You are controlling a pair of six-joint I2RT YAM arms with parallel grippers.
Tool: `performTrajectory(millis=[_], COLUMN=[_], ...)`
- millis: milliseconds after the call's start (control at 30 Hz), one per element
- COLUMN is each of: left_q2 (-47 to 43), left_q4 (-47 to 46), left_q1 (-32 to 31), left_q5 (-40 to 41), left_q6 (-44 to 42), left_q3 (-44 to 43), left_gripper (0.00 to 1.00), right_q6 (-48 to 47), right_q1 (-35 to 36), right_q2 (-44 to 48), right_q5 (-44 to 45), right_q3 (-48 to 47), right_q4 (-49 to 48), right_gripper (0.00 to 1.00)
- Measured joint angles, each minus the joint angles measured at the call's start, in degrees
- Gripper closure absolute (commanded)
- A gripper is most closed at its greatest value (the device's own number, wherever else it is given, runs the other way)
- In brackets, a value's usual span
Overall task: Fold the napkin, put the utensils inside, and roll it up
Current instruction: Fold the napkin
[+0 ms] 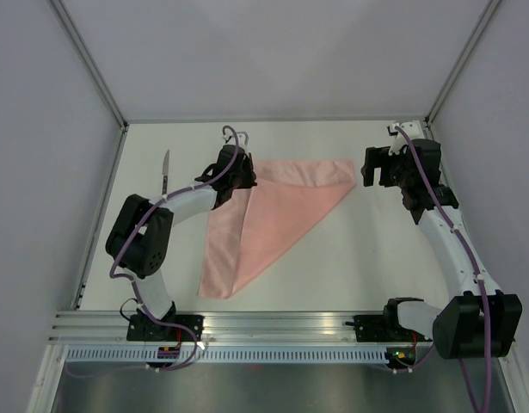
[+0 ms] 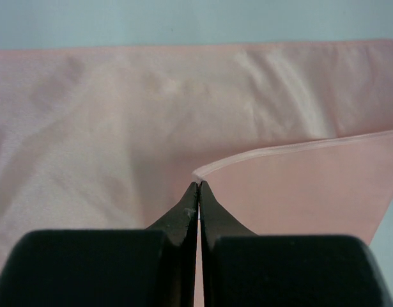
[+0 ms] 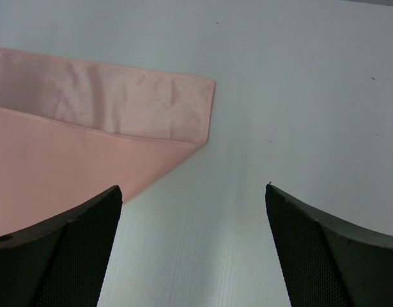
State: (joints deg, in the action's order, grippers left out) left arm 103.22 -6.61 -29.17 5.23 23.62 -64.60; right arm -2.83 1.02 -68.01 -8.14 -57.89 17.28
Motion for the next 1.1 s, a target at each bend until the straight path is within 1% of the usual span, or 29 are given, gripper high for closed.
performTrajectory(millis=[200, 533, 800, 1100], left_q2=[0.2, 3.2, 5.4, 6.4], left_q4=[3.0, 5.3, 7.5, 7.8], left_q1=[5.2, 10.5, 12.9, 15.3], left_q5=[-2.4, -4.5, -5.9, -7.4], left_q6=[0.2, 0.5, 1.4, 2.0], left_q3=[-4.2, -11.0, -11.8, -12.1], left_gripper=[0.98, 0.98, 0.98, 0.98], right_q6=[0.0, 0.0, 0.0, 0.0], right_q1=[0.0, 0.0, 0.0, 0.0], right_q2=[0.0, 0.0, 0.0, -0.5], right_q5=[-0.2, -0.7, -0.9, -1.0], right_q3=[0.0, 0.0, 0.0, 0.0], right_q4=[0.2, 0.3, 0.3, 0.3], right_gripper=[0.02, 0.02, 0.02, 0.02])
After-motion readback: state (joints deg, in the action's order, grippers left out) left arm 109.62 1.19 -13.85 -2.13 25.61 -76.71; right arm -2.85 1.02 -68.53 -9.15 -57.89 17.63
